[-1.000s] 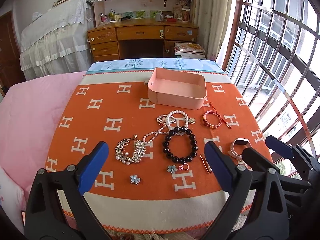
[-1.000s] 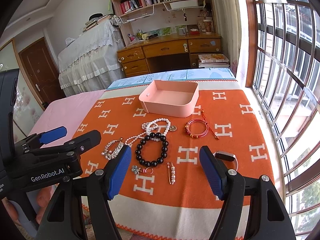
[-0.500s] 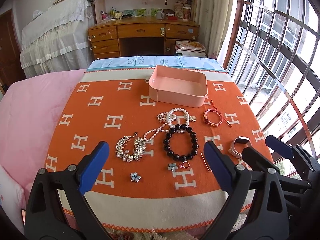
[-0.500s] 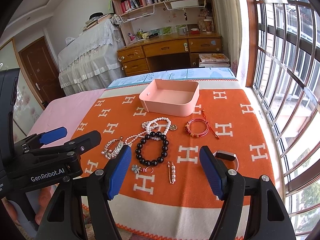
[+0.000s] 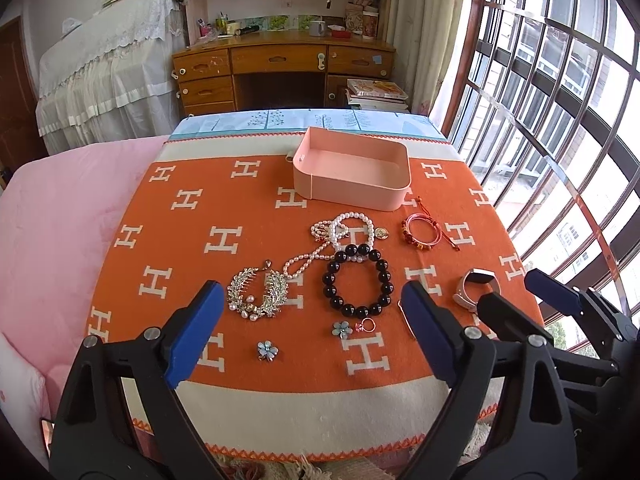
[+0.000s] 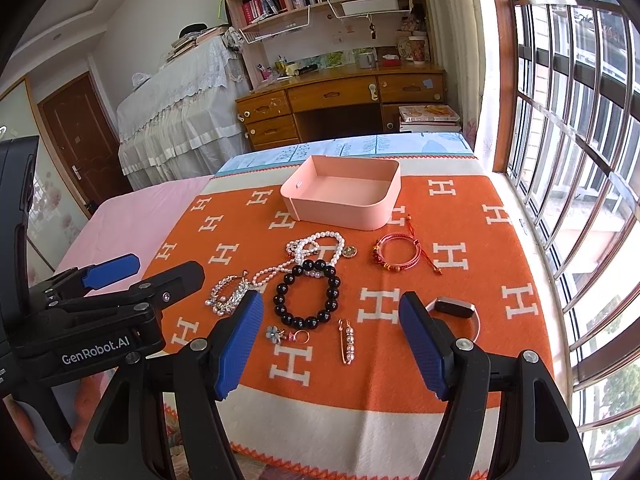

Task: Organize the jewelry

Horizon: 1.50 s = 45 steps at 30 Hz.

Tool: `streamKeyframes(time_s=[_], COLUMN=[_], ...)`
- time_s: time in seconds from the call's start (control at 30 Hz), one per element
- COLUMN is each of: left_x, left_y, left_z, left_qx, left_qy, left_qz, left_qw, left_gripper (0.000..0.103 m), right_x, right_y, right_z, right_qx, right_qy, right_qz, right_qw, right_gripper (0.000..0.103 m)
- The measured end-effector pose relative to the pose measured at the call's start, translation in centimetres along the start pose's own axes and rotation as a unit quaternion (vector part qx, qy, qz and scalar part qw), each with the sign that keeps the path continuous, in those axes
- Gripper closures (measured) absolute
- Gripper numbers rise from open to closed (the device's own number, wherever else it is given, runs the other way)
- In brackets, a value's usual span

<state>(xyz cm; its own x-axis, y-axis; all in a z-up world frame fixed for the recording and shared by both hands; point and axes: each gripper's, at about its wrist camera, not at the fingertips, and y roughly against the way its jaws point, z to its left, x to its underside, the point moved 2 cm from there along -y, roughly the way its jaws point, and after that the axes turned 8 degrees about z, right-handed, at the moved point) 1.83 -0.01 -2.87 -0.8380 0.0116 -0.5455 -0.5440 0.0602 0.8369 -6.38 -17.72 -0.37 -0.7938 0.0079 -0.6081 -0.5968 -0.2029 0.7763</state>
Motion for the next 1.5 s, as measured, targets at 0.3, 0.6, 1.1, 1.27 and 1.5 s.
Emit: streamKeyframes(time_s=[0.3, 0.6, 1.1, 1.27, 1.5], left_x=[0.3, -1.6, -11.7, -13.7, -12.7], left_y=[-0.3, -2.1, -5.6, -9.7, -17.9], left_z=[-0.1, 0.4, 6.7, 7.4, 6.3], left_qx=[0.003, 0.023, 0.047, 0.035, 0.018], left_qy=[-0.001, -0.011, 0.020, 0.011, -0.016], left_qz=[0.010, 0.049, 0.056, 0.090, 0.171], left_qw=[0.9999, 0.9985, 0.9971, 0.9952, 0.9850], left_gripper=[0.017, 0.020, 0.019, 0.019, 0.031], right_x=[0.6, 0.6, -11.3, -13.6, -13.4], right_y=[-0.6, -1.8, -7.4, -12.8, -21.2], right_z=[0.1, 0.1, -1.2, -1.3, -1.3], right_qx=[-0.003, -0.024, -0.049, -0.063, -0.055], right_qy=[-0.001, -0.006, 0.008, 0.003, 0.002], right_qz=[0.006, 0.018, 0.081, 0.144, 0.214], right_qw=[1.000, 1.000, 0.995, 0.988, 0.975], right_gripper=[0.032, 0.032, 0.046, 0.059, 0.070])
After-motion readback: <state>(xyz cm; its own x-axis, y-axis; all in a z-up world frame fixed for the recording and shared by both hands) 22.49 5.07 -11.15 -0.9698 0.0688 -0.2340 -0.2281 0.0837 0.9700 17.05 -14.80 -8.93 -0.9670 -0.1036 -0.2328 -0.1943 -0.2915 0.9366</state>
